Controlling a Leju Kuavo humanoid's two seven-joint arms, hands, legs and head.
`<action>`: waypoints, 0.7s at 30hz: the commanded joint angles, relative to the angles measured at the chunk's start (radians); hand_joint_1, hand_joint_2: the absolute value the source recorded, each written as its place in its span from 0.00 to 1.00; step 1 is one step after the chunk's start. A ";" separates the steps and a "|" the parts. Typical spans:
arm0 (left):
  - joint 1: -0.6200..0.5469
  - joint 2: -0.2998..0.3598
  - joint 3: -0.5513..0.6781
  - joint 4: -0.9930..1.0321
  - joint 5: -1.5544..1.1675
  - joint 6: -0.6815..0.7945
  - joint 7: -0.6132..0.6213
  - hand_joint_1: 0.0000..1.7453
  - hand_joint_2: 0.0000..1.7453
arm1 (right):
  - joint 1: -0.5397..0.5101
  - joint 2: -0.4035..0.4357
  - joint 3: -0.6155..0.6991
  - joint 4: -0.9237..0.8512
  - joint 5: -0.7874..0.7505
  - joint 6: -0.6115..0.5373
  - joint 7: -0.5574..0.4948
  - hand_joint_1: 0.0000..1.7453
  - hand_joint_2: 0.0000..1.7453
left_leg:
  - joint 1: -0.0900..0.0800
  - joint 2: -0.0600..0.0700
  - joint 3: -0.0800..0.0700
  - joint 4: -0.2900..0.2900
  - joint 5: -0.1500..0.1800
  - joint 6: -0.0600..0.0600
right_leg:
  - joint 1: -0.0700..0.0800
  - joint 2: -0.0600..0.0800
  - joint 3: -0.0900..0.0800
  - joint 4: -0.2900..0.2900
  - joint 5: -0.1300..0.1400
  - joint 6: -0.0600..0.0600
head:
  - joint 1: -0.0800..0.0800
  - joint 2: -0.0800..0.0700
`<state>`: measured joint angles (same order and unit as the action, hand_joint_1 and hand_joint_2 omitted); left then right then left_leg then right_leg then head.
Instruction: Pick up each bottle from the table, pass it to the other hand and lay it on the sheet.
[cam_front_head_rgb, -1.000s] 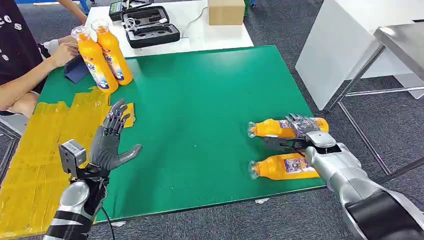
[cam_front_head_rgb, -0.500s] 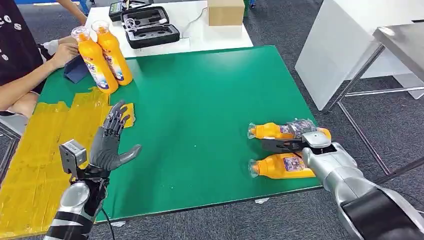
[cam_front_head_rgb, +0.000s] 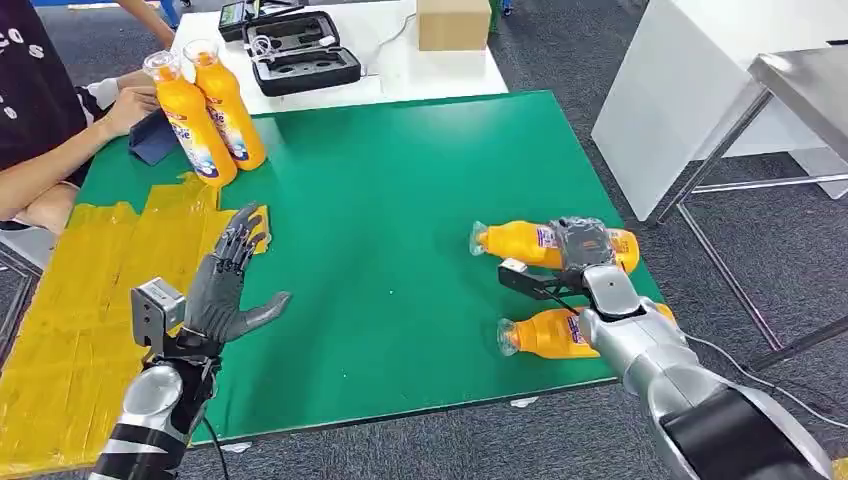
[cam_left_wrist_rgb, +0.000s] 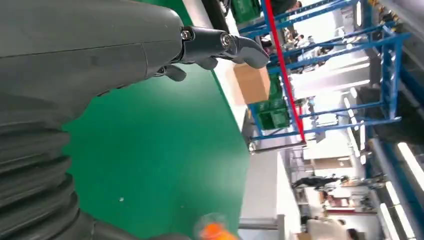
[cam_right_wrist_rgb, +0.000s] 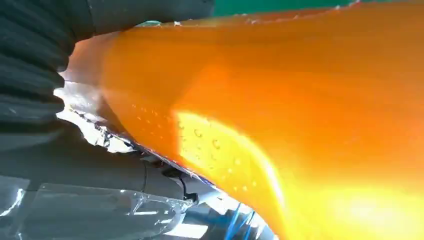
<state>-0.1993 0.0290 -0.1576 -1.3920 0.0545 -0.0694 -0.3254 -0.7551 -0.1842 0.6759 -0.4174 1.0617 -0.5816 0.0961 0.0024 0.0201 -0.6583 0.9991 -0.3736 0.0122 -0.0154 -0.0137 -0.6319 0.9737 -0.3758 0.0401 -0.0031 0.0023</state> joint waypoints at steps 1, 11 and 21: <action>-0.054 0.014 -0.083 -0.003 -0.028 0.000 0.033 0.00 1.00 | 0.135 0.052 -0.247 -0.397 0.263 -0.116 0.086 1.00 1.00 | 0.001 0.000 0.002 0.000 -0.001 -0.001 | 0.001 0.002 0.002 0.000 -0.001 -0.002 | 0.000 0.000; -0.090 0.018 -0.125 -0.012 -0.014 -0.010 0.068 0.00 1.00 | 0.259 0.262 -0.512 -0.567 -0.147 -0.116 -0.342 1.00 1.00 | 0.001 0.000 0.002 0.000 -0.002 -0.001 | 0.002 0.001 0.001 0.000 -0.001 -0.002 | 0.001 0.000; -0.164 0.015 -0.162 0.046 0.024 -0.011 0.058 0.00 1.00 | 0.224 0.321 -0.443 -0.504 -0.682 0.183 -0.469 1.00 1.00 | 0.001 0.000 0.003 0.001 -0.002 -0.001 | 0.001 0.001 0.002 0.001 -0.002 -0.002 | 0.000 0.000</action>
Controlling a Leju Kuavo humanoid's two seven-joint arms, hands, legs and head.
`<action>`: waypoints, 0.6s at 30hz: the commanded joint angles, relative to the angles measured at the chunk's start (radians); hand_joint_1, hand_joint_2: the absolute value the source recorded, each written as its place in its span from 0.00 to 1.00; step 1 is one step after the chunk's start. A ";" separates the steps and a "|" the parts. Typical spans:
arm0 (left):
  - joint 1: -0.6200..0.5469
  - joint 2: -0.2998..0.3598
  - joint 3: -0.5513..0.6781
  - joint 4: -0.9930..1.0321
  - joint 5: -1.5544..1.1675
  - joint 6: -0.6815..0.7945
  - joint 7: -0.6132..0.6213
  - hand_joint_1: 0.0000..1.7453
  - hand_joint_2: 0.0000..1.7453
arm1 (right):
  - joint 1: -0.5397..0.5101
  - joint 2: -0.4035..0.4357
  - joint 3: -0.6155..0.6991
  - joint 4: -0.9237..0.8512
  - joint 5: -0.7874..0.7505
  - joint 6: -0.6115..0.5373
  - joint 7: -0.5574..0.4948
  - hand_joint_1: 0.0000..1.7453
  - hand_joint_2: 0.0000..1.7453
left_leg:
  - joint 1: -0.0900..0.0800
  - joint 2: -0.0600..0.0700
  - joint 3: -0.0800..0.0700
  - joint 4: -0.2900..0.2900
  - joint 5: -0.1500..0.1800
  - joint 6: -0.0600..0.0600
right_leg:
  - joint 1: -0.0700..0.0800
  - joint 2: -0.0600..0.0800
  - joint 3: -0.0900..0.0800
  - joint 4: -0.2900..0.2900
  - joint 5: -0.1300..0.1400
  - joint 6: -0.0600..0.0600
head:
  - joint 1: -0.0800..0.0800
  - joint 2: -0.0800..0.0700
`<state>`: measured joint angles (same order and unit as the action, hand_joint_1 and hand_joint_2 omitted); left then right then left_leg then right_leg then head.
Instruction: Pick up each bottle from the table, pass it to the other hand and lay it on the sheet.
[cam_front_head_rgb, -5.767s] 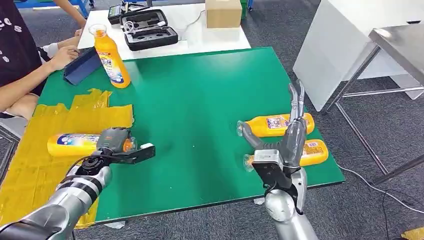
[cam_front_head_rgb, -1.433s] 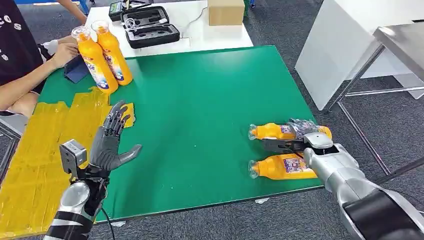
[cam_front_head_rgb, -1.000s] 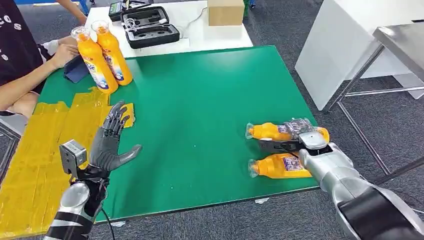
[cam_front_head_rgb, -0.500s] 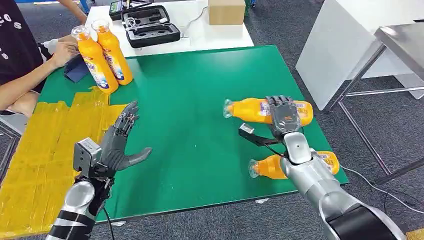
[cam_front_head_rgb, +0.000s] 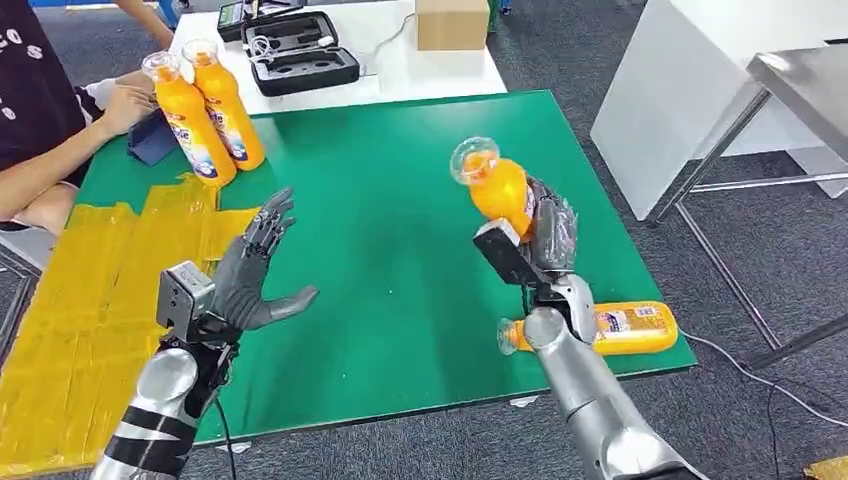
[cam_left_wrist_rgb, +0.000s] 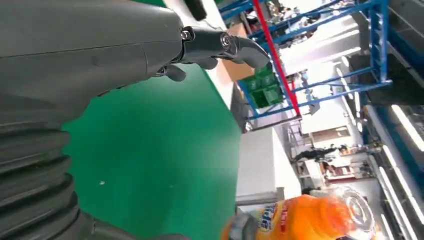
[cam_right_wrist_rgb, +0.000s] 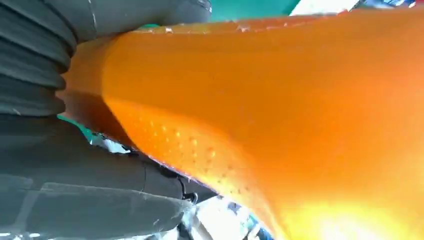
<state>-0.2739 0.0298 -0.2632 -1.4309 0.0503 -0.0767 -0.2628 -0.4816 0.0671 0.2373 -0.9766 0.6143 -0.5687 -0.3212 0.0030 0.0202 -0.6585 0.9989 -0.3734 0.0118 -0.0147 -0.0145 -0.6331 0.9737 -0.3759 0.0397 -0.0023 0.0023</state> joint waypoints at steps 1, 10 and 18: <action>-0.101 0.012 -0.062 0.101 0.034 -0.005 -0.007 0.00 1.00 | -0.062 0.076 0.003 0.080 -0.268 0.196 -0.055 1.00 1.00 | 0.000 -0.001 0.003 0.000 -0.001 -0.001 | 0.000 0.000 0.002 0.000 -0.001 -0.001 | -0.001 0.000; -0.117 0.008 -0.073 0.122 0.041 -0.009 -0.013 0.00 1.00 | -0.081 0.092 0.020 0.131 -0.299 0.209 -0.066 1.00 1.00 | 0.002 -0.003 0.011 0.003 -0.006 -0.002 | 0.001 0.002 0.010 0.003 -0.006 -0.004 | 0.000 0.000; -0.117 0.008 -0.073 0.122 0.041 -0.009 -0.013 0.00 1.00 | -0.081 0.092 0.020 0.131 -0.299 0.209 -0.066 1.00 1.00 | 0.001 -0.002 0.006 0.001 -0.003 -0.001 | 0.001 0.001 0.007 0.001 -0.003 -0.002 | 0.000 0.000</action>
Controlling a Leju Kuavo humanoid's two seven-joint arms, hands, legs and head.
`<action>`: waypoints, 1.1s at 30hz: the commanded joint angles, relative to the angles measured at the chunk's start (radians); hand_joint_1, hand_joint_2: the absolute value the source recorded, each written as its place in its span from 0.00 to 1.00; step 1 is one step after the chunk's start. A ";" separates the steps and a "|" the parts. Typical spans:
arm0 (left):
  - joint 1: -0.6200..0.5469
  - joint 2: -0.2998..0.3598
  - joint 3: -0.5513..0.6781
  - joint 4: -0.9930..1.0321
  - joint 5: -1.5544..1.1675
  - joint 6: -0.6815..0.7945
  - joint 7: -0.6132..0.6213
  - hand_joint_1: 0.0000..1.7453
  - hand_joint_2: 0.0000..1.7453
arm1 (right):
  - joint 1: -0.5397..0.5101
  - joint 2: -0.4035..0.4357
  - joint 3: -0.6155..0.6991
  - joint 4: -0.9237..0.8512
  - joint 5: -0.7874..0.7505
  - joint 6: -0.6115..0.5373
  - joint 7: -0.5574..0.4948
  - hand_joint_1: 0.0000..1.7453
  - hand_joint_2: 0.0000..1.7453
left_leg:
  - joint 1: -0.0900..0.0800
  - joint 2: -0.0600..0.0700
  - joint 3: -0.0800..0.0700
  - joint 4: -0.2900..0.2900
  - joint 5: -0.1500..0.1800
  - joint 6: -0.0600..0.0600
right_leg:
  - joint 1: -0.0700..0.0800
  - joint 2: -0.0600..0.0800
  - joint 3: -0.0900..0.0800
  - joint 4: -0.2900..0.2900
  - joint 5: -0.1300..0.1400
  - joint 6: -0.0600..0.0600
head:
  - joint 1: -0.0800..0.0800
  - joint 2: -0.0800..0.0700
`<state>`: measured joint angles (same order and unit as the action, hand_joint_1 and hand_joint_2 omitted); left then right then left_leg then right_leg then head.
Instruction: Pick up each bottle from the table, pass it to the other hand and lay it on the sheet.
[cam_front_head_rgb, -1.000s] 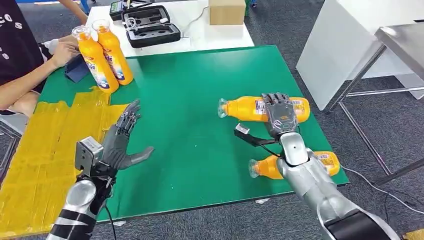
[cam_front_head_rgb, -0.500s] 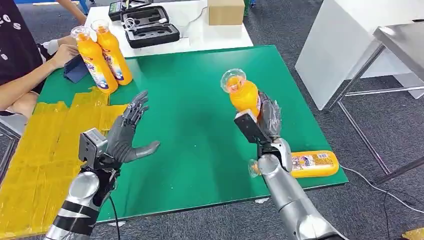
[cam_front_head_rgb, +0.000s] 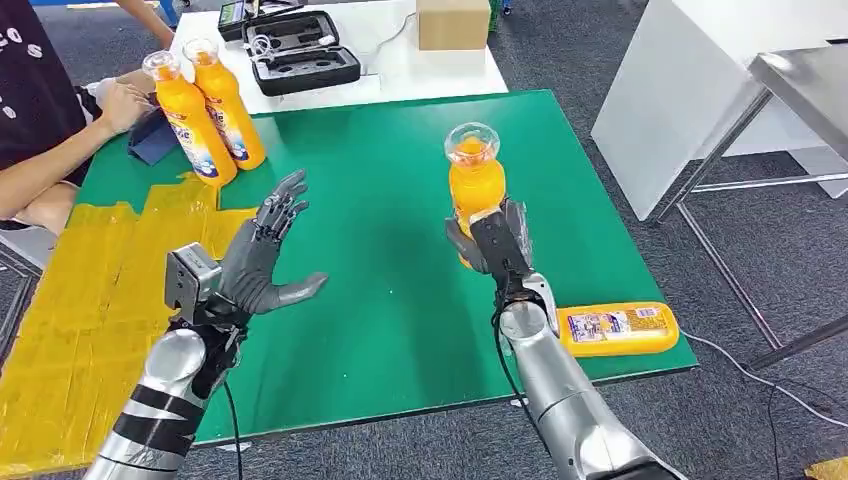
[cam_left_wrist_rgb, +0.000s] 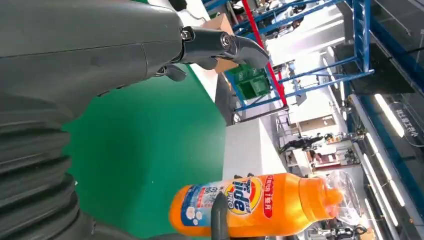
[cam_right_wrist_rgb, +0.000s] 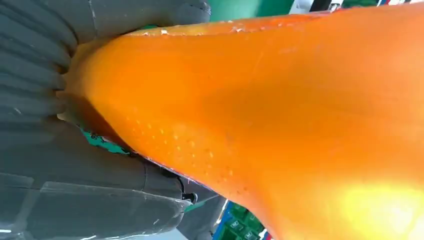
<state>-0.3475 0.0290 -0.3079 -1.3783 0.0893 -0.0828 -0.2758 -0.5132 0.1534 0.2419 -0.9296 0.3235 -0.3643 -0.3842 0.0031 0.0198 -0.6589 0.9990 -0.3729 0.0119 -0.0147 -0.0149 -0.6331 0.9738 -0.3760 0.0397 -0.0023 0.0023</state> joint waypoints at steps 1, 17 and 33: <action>-0.043 0.009 -0.028 0.070 0.002 -0.002 0.000 0.00 1.00 | -0.050 0.006 0.015 0.084 -0.008 0.004 -0.003 1.00 1.00 | 0.001 -0.002 0.007 0.002 -0.004 -0.001 | 0.001 0.002 0.007 0.001 -0.004 -0.002 | 0.000 0.000; -0.136 -0.015 -0.093 0.189 0.026 -0.009 -0.012 0.00 1.00 | -0.116 0.103 0.208 0.219 -0.077 0.113 -0.067 1.00 1.00 | 0.002 -0.002 0.005 0.001 -0.003 -0.001 | 0.001 0.001 0.005 0.001 -0.003 -0.002 | 0.000 0.000; -0.111 -0.034 -0.182 0.171 0.065 -0.041 -0.020 0.00 1.00 | -0.113 0.106 0.310 0.245 -0.047 0.066 -0.080 1.00 1.00 | 0.001 -0.002 0.004 0.000 -0.002 -0.001 | 0.001 0.000 0.004 0.000 -0.002 -0.001 | 0.000 0.000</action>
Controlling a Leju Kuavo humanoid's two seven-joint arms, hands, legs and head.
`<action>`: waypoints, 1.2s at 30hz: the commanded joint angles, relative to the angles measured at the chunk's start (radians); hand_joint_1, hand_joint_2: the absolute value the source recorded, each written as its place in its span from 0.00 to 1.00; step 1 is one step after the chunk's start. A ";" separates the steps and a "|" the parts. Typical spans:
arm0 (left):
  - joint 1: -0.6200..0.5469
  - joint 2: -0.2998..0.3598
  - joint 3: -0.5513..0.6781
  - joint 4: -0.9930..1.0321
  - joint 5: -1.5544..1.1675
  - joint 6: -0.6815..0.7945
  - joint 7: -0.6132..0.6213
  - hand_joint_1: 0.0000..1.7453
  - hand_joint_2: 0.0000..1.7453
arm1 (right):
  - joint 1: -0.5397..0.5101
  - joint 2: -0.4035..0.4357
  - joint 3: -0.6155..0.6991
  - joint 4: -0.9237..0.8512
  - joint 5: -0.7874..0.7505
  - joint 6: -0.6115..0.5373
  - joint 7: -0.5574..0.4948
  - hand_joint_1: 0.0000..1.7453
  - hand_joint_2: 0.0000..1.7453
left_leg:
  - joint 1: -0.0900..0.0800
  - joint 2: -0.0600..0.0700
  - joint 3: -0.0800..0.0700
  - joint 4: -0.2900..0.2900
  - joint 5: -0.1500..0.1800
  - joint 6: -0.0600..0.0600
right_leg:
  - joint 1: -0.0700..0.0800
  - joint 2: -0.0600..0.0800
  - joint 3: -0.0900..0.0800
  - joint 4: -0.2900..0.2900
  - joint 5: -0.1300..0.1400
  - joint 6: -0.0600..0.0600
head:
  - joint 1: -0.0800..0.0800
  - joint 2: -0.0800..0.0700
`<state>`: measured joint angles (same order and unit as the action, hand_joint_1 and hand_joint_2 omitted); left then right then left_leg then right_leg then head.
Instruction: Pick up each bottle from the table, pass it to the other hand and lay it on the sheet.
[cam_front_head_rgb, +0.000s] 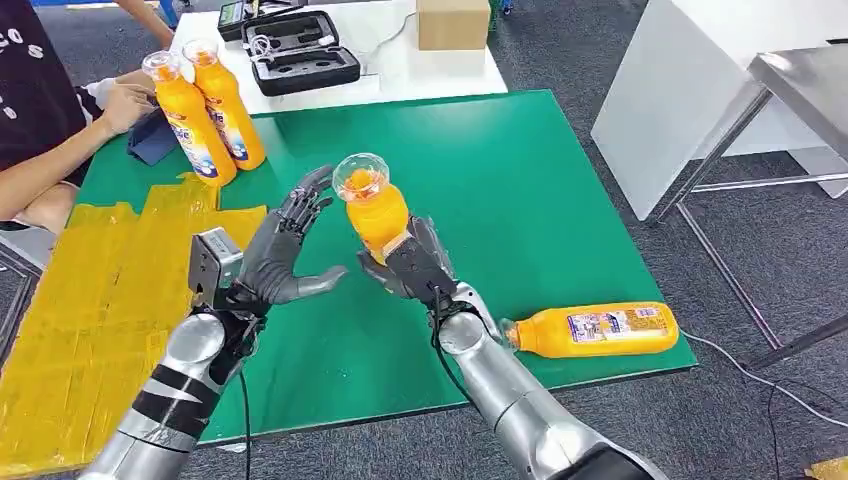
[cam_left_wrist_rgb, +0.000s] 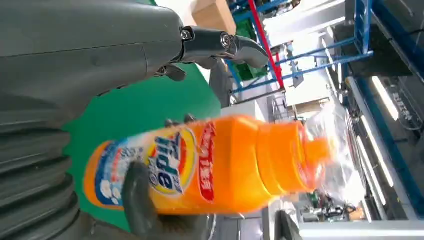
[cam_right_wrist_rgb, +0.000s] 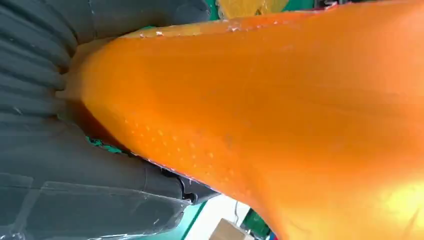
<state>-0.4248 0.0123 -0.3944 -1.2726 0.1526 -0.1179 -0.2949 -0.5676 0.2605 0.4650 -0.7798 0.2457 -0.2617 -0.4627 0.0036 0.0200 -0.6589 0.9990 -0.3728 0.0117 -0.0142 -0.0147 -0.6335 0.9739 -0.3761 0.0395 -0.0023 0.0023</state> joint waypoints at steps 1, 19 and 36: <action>-0.036 -0.017 -0.096 0.067 0.003 -0.004 -0.002 0.00 1.00 | -0.058 -0.001 0.093 0.097 0.037 -0.041 0.000 1.00 1.00 | 0.000 -0.002 0.003 0.000 -0.001 0.000 | 0.000 0.000 0.003 0.000 -0.001 -0.001 | 0.000 0.000; -0.051 -0.025 -0.120 0.088 0.026 0.000 -0.001 0.00 1.00 | -0.076 0.017 0.227 0.141 0.160 -0.136 0.029 1.00 1.00 | 0.001 -0.002 0.003 0.000 -0.001 -0.001 | 0.000 0.000 0.003 0.000 -0.001 -0.001 | 0.000 0.000; -0.092 -0.047 -0.129 0.175 0.007 0.041 0.005 0.00 1.00 | -0.081 0.023 0.268 0.197 0.177 -0.155 0.003 1.00 1.00 | 0.001 -0.002 0.002 0.000 -0.001 0.000 | 0.000 -0.001 0.002 0.000 -0.001 -0.001 | 0.000 0.000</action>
<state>-0.4320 -0.0057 -0.4631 -1.2093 0.1602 -0.0752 -0.2937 -0.6155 0.2735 0.6469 -0.6886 0.4193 -0.4185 -0.4433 0.0036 0.0201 -0.6589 0.9990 -0.3728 0.0116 -0.0142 -0.0145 -0.6341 0.9740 -0.3760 0.0396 -0.0027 0.0023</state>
